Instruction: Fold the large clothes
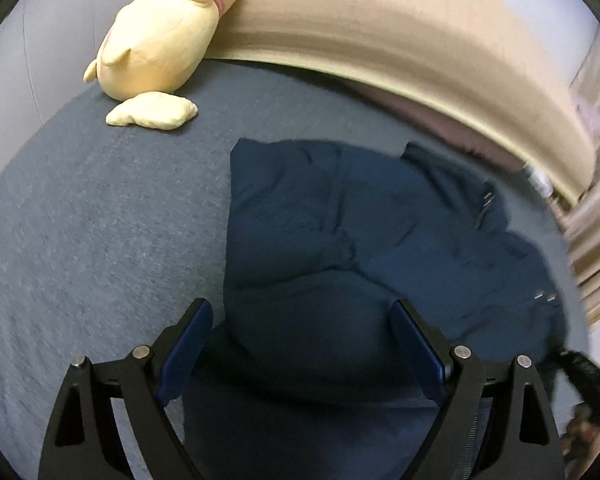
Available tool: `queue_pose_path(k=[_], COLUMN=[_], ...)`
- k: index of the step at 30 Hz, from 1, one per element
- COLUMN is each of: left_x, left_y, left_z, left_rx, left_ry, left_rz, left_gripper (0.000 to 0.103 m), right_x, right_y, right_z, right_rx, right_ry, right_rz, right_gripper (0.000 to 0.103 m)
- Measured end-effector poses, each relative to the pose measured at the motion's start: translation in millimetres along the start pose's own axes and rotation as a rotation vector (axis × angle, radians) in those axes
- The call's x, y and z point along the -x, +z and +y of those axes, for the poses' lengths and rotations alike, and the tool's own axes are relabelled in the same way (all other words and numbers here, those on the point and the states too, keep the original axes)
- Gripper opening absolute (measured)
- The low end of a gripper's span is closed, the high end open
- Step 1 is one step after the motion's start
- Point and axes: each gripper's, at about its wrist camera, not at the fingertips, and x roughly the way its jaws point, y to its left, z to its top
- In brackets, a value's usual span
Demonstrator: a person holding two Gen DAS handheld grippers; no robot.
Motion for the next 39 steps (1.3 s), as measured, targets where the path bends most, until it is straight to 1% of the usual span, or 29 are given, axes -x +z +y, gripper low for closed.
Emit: queue_pose_path(k=[2,5,8,10,12,14,16,19,20,21,22,23,24,25,28,30,31,32,34,35,37,39], left_x=[-9,-14,-7,-2,-5,-10,-18,-17,-16,-12,-6,-2,5,13,31,36,37,35,26,18,-3,-15], left_y=[-1,-3,-2,-2,-2,-3,-4,-4,-3,-3,-2,-1,0,2,9,11,12,12,9,6,4,-3], left_z=[1,5,5,4,3,-1,-2,-5,-6,-6,-6,-7,-8,-10,-20,-32,-39,-46,-61,-68,-77,-81], left_rx=[-0.009,0.005,0.011,-0.004,-0.028,-0.040,-0.050,-0.079,-0.080,-0.079,-0.076,-0.073,-0.070,-0.071,-0.092,-0.108,-0.127,-0.147,-0.195,-0.218,-0.248,-0.265], left_ry=[0.021,0.022,0.012,0.024,0.043,0.068,0.080,0.107,0.109,0.109,0.107,0.103,0.091,0.086,0.095,0.099,0.099,0.104,0.120,0.132,0.166,0.186], left_rz=[0.016,0.025,0.004,-0.016,-0.008,0.016,0.057,0.058,0.055,0.048,0.036,0.026,0.006,-0.020,-0.099,-0.136,-0.150,-0.154,-0.146,-0.136,-0.102,-0.073], left_gripper=[0.090,0.090,0.090,0.090,0.090,0.090,0.091,0.092,0.092,0.092,0.092,0.092,0.092,0.092,0.092,0.092,0.092,0.092,0.092,0.092,0.092,0.092], right_x=[-2,0,6,12,15,7,-4,-7,-7,-6,-4,0,4,10,31,47,54,57,55,49,25,3], right_y=[0,-2,-4,-5,-7,-10,-11,-8,-8,-7,-6,-6,-6,-5,-1,3,5,8,11,11,11,10], right_z=[-1,-2,-4,-6,-6,-8,-11,-14,-15,-17,-20,-24,-26,-27,-25,-17,-8,-1,26,37,59,68], right_rx=[-0.007,-0.011,-0.020,-0.030,-0.026,-0.026,-0.040,-0.057,-0.057,-0.062,-0.070,-0.078,-0.084,-0.084,-0.072,-0.048,-0.024,-0.003,0.082,0.120,0.198,0.237], right_ry=[0.004,0.010,0.020,0.029,0.025,0.015,0.016,0.032,0.036,0.043,0.049,0.058,0.067,0.061,0.032,0.003,0.004,0.011,0.039,0.041,0.046,0.007], right_rz=[0.003,0.004,-0.010,-0.018,-0.019,0.003,0.037,0.058,0.061,0.066,0.069,0.066,0.059,0.048,-0.011,-0.082,-0.118,-0.137,-0.169,-0.165,-0.119,-0.082], right_gripper=[0.015,0.015,0.015,0.015,0.015,0.015,0.016,0.018,0.020,0.028,0.041,0.049,0.065,0.075,0.076,0.076,0.077,0.078,0.079,0.079,0.079,0.079])
